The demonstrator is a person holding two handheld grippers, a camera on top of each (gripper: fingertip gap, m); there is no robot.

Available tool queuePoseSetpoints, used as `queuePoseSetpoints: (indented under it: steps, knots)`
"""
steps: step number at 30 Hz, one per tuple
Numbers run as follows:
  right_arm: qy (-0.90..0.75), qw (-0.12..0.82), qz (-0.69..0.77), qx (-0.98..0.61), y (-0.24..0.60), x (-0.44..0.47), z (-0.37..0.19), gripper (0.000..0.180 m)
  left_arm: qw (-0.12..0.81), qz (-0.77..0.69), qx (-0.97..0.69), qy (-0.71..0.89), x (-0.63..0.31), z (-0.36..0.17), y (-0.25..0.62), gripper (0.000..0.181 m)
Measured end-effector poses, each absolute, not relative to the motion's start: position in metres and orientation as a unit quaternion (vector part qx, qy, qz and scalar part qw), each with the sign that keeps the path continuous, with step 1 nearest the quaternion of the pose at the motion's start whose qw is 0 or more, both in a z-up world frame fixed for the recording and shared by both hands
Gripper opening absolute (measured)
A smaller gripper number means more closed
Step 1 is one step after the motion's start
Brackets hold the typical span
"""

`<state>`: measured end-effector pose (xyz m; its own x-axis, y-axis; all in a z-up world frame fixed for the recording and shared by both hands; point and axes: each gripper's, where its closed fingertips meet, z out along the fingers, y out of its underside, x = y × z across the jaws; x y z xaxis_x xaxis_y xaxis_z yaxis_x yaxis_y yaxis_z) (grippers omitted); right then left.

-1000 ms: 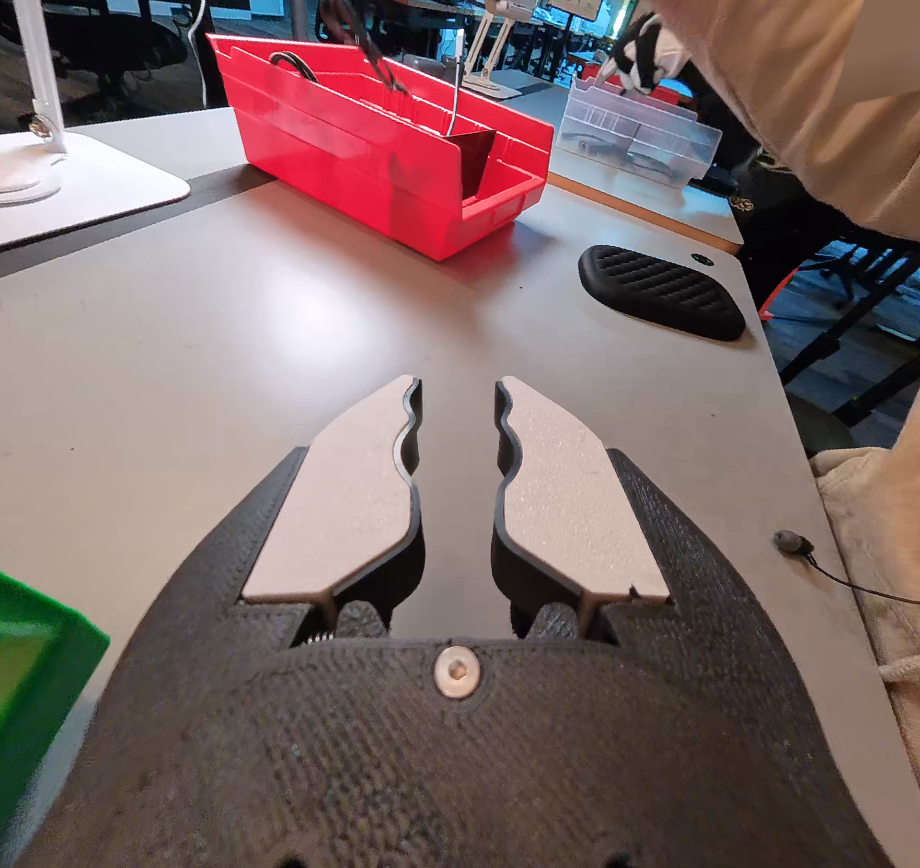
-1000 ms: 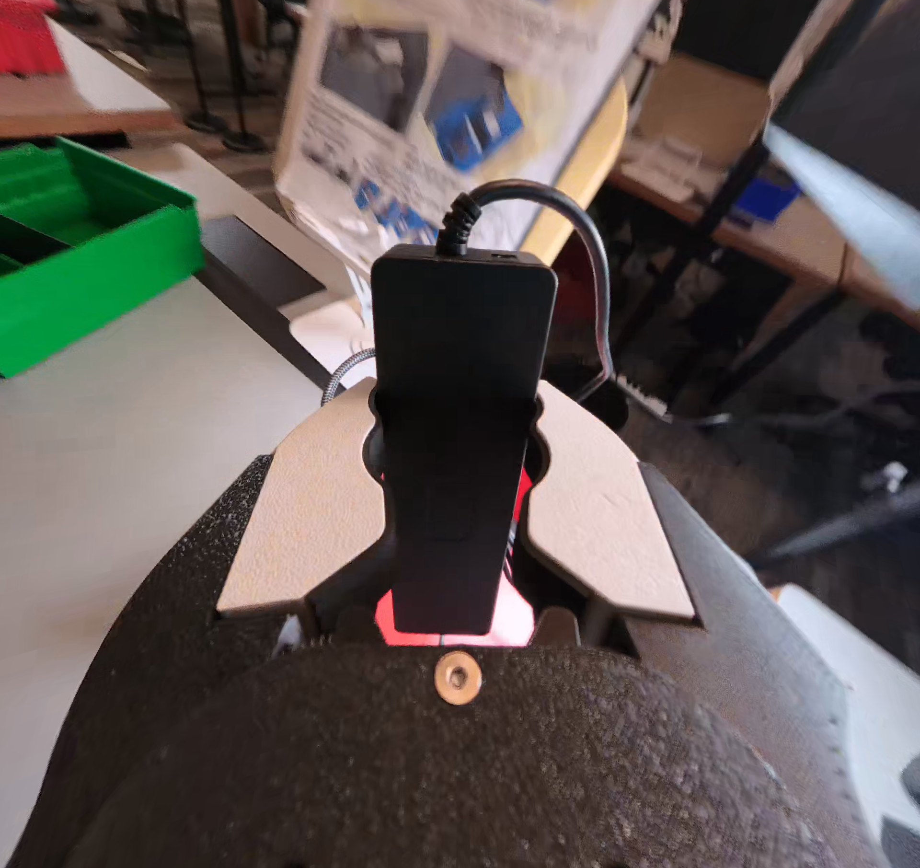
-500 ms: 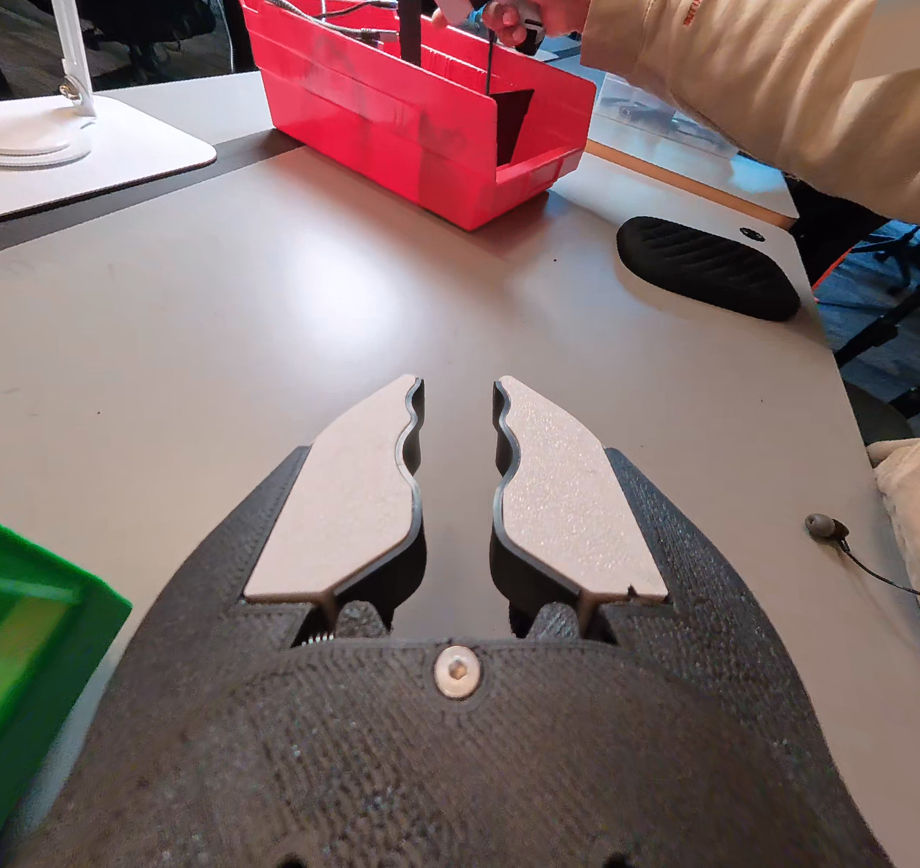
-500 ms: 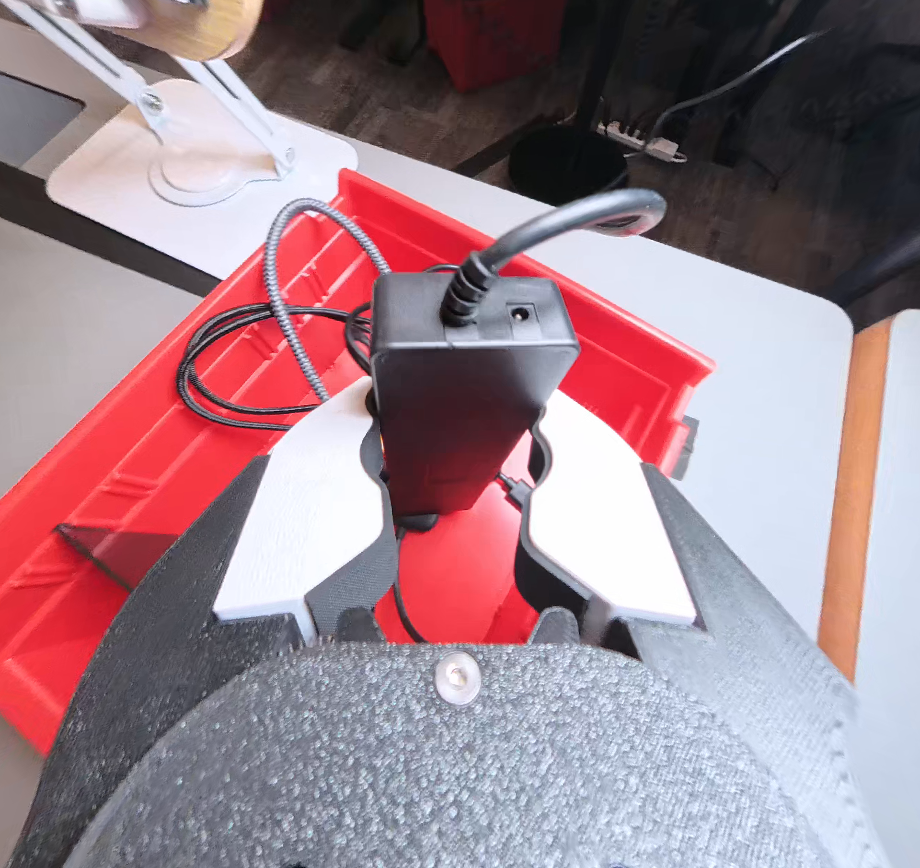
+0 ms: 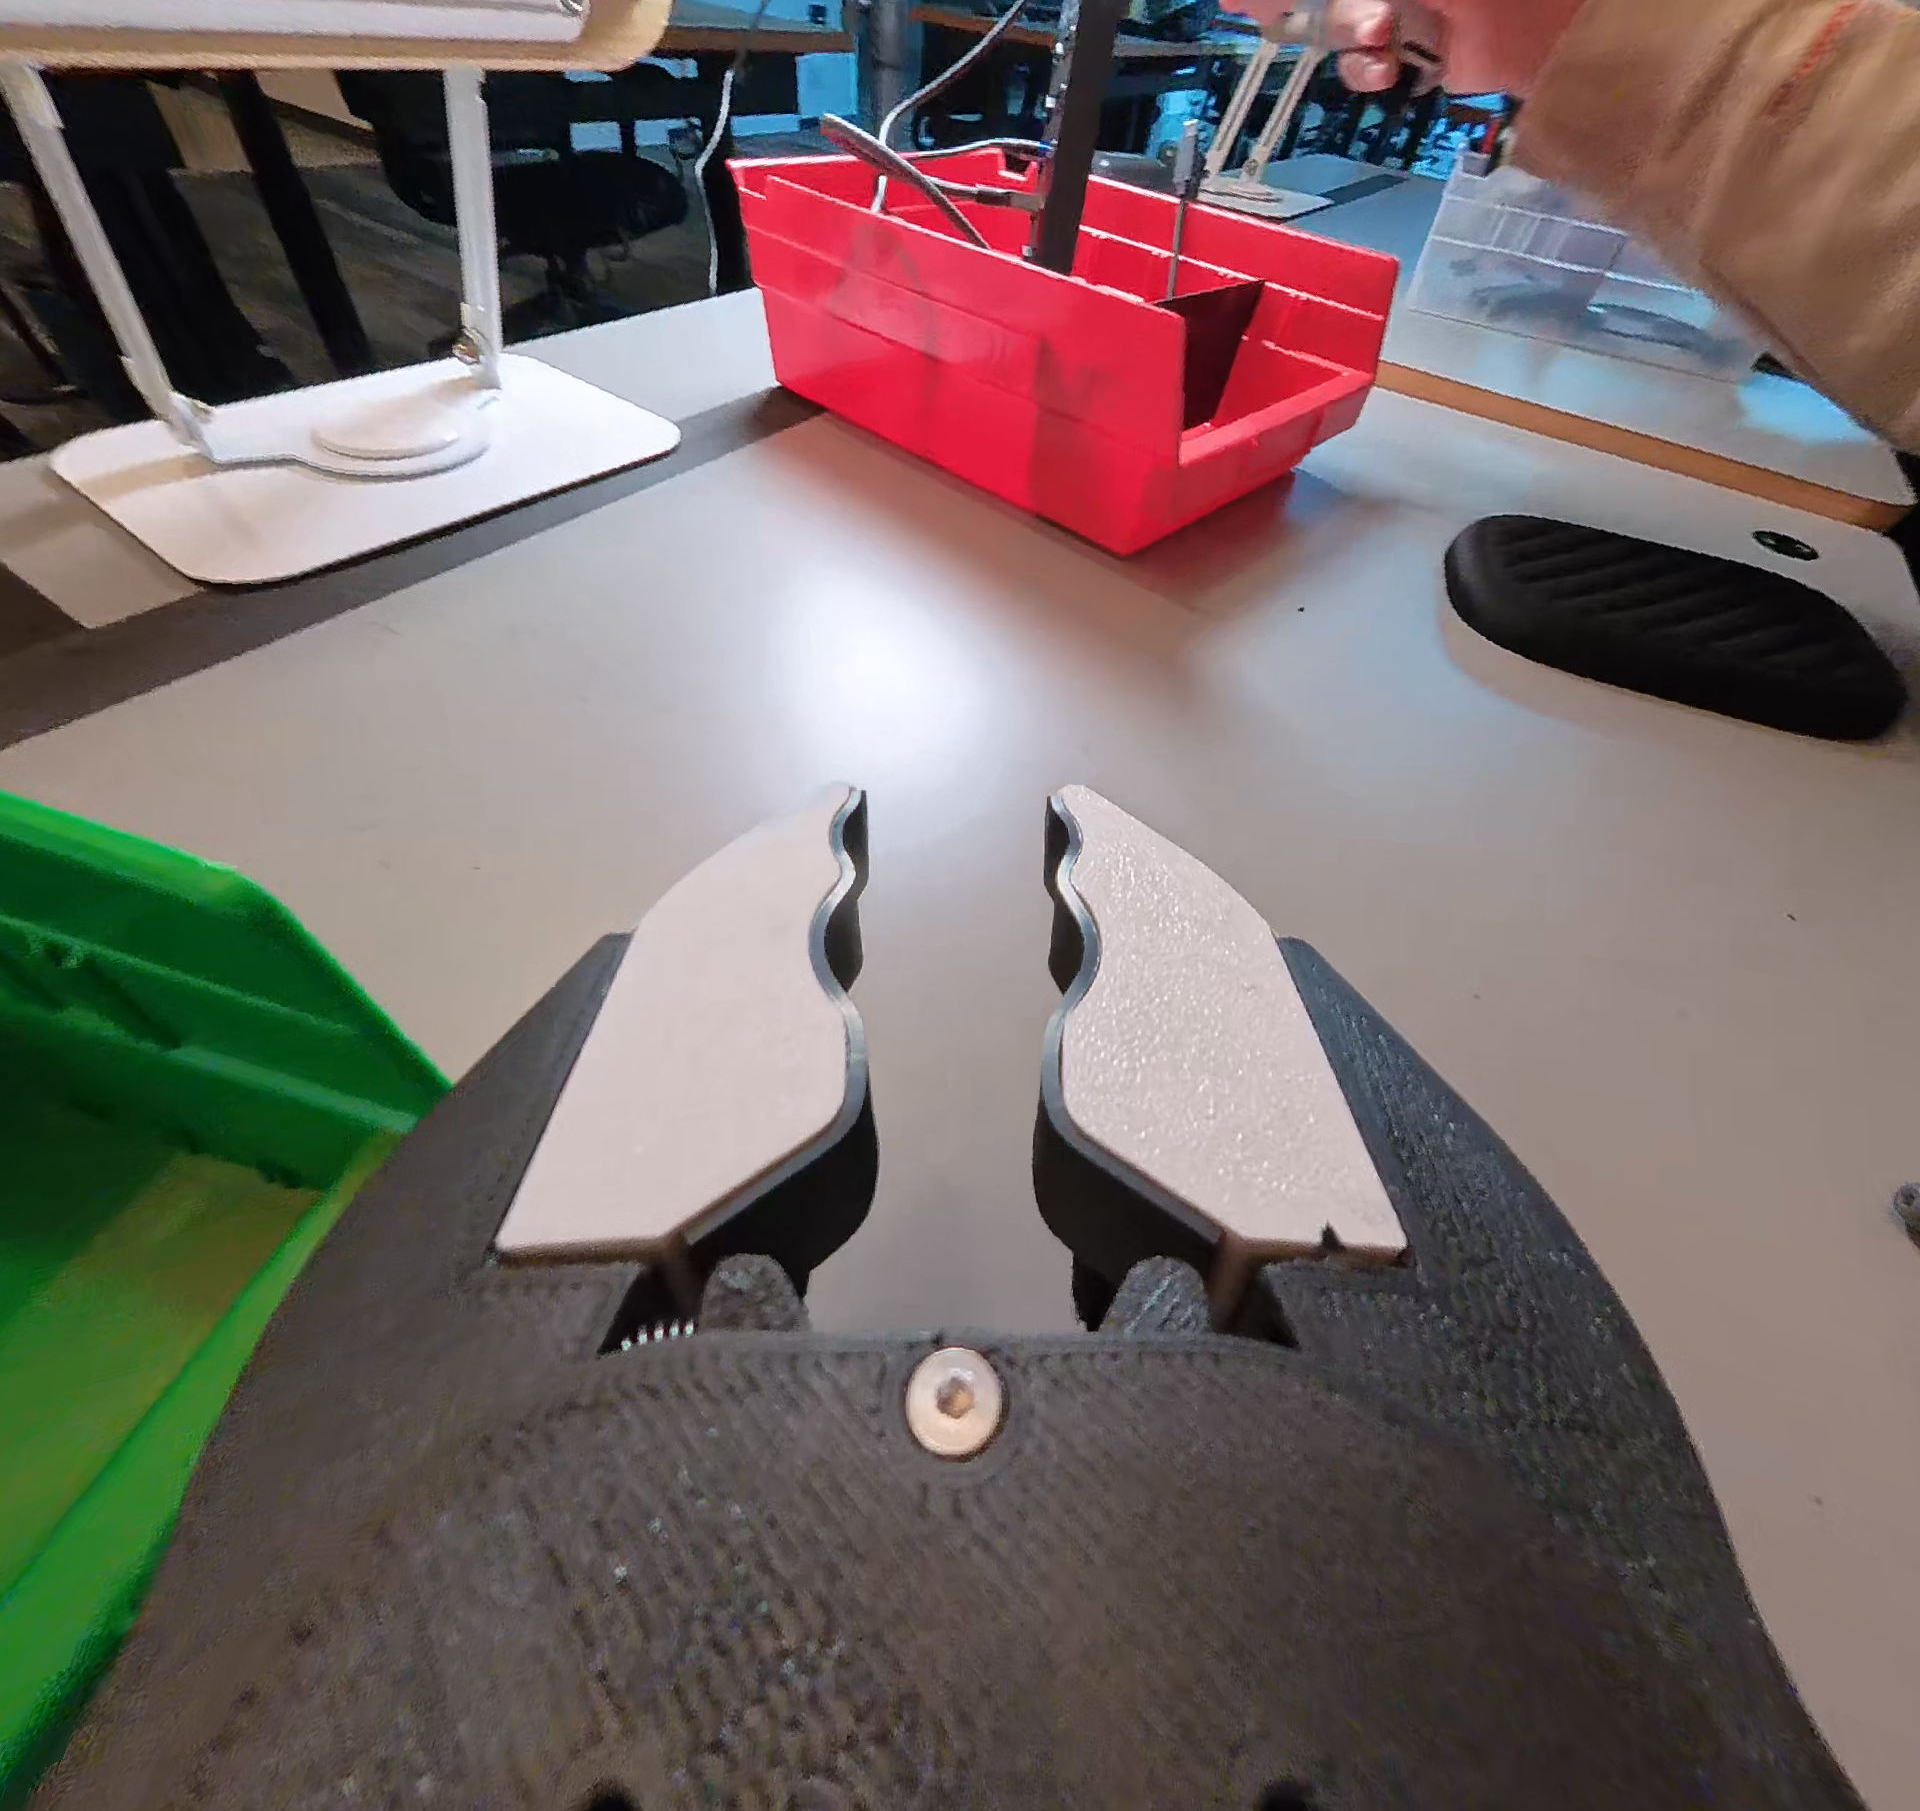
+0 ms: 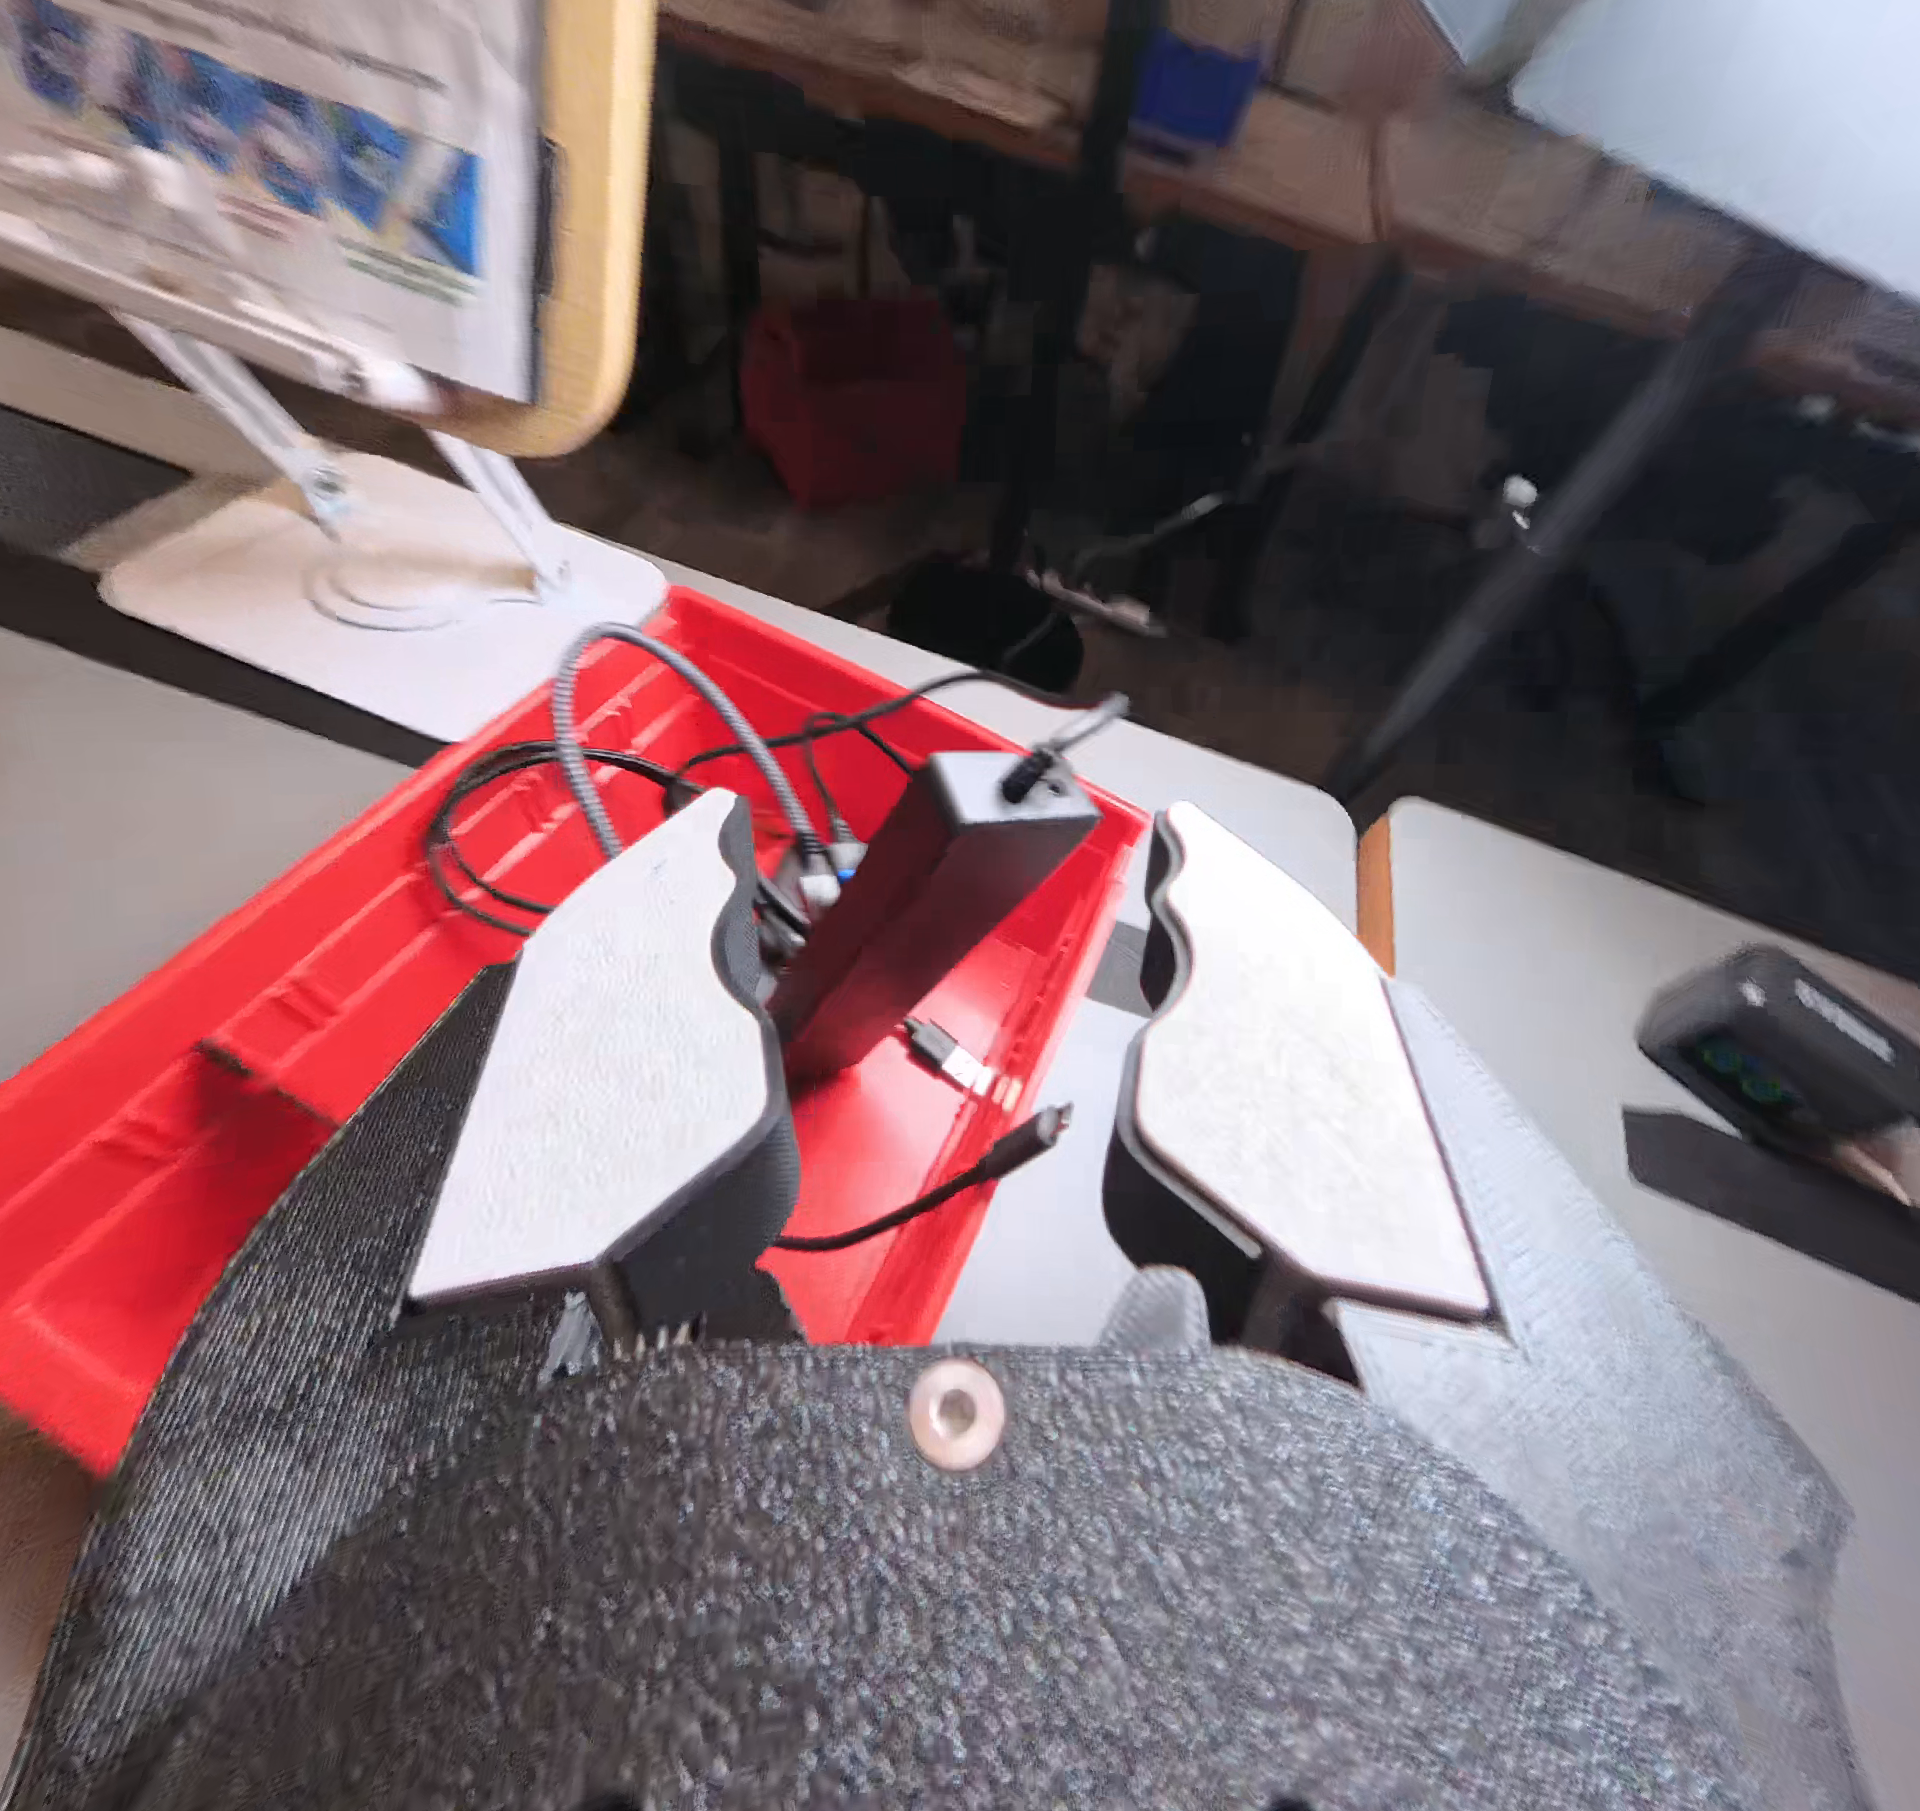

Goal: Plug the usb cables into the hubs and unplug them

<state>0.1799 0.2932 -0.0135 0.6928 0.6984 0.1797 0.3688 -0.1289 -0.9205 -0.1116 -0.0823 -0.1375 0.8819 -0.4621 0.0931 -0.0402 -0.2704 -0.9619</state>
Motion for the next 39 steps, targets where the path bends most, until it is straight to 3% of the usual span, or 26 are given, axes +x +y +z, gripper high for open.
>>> queuePoseSetpoints:
  steps: [4, 9, 15, 18, 21, 22, 23, 25, 39]
  knots:
    - [-0.49, 0.517, 0.215, -0.668, 0.211, 0.148, -0.018, 0.067, 0.59, -0.145, -0.779, 0.155, -0.129, -0.127, -0.084, 0.033]
    - [-0.651, 0.365, 0.185, -0.639, 0.123, 0.138, -0.094, 0.067, 0.563, -0.066, -0.81, 0.148, -0.178, -0.112, -0.095, 0.043]
    - [-0.729, 0.269, 0.073, -0.625, 0.099, 0.147, -0.181, 0.067, 0.438, -0.011, -0.883, 0.166, -0.233, -0.151, -0.116, 0.056]
    - [-0.745, 0.263, 0.021, -0.612, 0.106, 0.145, -0.201, 0.06, 0.333, 0.006, -0.921, 0.202, -0.251, -0.185, -0.128, 0.057]
    - [-0.754, 0.278, -0.024, -0.595, 0.119, 0.14, -0.205, 0.032, 0.238, 0.035, -0.937, 0.253, -0.264, -0.213, -0.139, 0.057]
    - [-0.758, 0.275, -0.026, -0.591, 0.119, 0.138, -0.206, 0.031, 0.222, 0.043, -0.935, 0.272, -0.267, -0.219, -0.14, 0.057]
    - [-0.76, 0.277, -0.024, -0.587, 0.119, 0.134, -0.205, 0.031, 0.227, 0.042, -0.931, 0.285, -0.266, -0.22, -0.138, 0.056]
    - [-0.768, 0.286, -0.029, -0.573, 0.117, 0.129, -0.206, 0.03, 0.237, 0.046, -0.922, 0.301, -0.265, -0.218, -0.132, 0.032]
    - [-0.792, 0.328, 0.01, -0.515, 0.047, 0.111, -0.204, 0.03, 0.278, 0.077, -0.855, 0.431, -0.18, -0.215, -0.093, 0.03]
